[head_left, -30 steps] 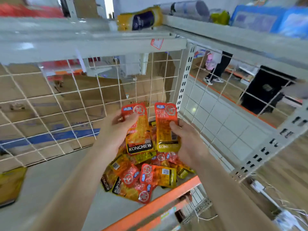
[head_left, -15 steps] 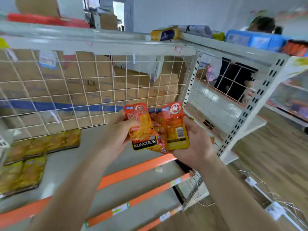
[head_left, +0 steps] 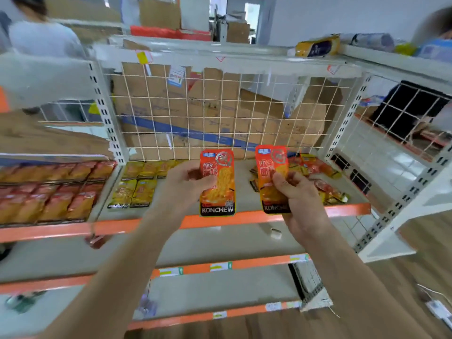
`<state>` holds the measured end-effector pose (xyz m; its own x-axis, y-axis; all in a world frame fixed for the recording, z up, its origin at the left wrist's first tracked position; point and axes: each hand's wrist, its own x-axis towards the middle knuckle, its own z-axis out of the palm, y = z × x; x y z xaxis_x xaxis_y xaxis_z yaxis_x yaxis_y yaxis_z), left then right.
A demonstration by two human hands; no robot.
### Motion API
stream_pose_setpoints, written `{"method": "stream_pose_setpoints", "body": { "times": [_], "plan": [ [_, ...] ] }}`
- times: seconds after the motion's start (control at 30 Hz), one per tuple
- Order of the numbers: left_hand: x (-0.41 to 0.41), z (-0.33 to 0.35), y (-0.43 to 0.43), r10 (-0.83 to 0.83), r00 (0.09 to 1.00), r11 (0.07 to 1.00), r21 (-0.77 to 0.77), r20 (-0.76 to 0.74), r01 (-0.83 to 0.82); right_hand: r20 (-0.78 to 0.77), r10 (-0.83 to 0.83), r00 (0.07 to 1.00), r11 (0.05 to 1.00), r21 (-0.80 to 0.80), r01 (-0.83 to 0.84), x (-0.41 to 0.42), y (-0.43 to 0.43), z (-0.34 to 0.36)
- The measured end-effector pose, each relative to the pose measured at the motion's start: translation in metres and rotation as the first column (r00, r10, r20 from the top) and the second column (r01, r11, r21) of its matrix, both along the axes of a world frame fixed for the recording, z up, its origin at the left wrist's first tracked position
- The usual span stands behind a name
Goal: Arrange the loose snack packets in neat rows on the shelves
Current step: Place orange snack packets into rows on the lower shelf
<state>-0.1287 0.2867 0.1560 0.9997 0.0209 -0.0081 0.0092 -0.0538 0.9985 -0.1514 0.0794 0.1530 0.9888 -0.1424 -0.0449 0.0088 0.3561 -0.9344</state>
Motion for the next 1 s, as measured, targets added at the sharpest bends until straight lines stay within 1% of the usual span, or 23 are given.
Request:
{"method": "stream_pose_setpoints", "body": {
  "times": [0.1,0.23,0.33,0.4,0.5,0.57,0.67,0.77,0.87,1.0],
  "plan": [
    [-0.027,-0.01,0.023,0.057,0.998,0.998,0.025,0.005,-0.057,-0.042,0.012,0.999,0.998,-0.053,-0.014,-0.013,0.015,-0.007],
    [-0.075,-0.02,0.072,0.105,0.994,0.991,0.082,0.023,-0.106,-0.054,0.039,0.998,0.992,-0.117,-0.046,-0.038,0.04,-0.02],
    [-0.107,-0.024,0.112,0.218,0.975,0.972,0.084,0.05,-0.221,-0.03,0.061,0.998,0.989,-0.134,-0.064,-0.048,0.067,-0.026],
    [-0.124,-0.027,0.137,0.305,0.952,0.951,0.048,0.04,-0.307,-0.026,0.099,0.995,0.983,-0.155,-0.101,-0.053,0.091,-0.024],
    [-0.135,-0.022,0.17,0.355,0.935,0.933,-0.058,0.0,-0.355,-0.042,0.138,0.99,0.981,-0.133,-0.143,-0.056,0.126,-0.014],
    [-0.134,-0.022,0.192,0.384,0.923,0.915,-0.128,-0.015,-0.383,-0.068,0.155,0.986,0.974,-0.157,-0.164,-0.056,0.149,-0.009],
    [-0.134,-0.022,0.228,0.379,0.925,0.908,-0.188,-0.014,-0.375,-0.096,0.145,0.985,0.968,-0.19,-0.161,-0.055,0.19,-0.009],
    [-0.133,-0.022,0.275,0.346,0.938,0.927,-0.163,0.015,-0.339,-0.1,0.114,0.988,0.976,-0.175,-0.131,-0.057,0.238,-0.012],
    [-0.132,-0.022,0.331,0.338,0.941,0.931,-0.157,0.03,-0.33,-0.08,0.154,0.985,0.969,-0.182,-0.167,-0.061,0.294,-0.018],
    [-0.129,-0.024,0.395,0.341,0.939,0.928,-0.172,0.037,-0.33,-0.073,0.161,0.984,0.963,-0.206,-0.173,-0.06,0.359,-0.022]
  ]
}}
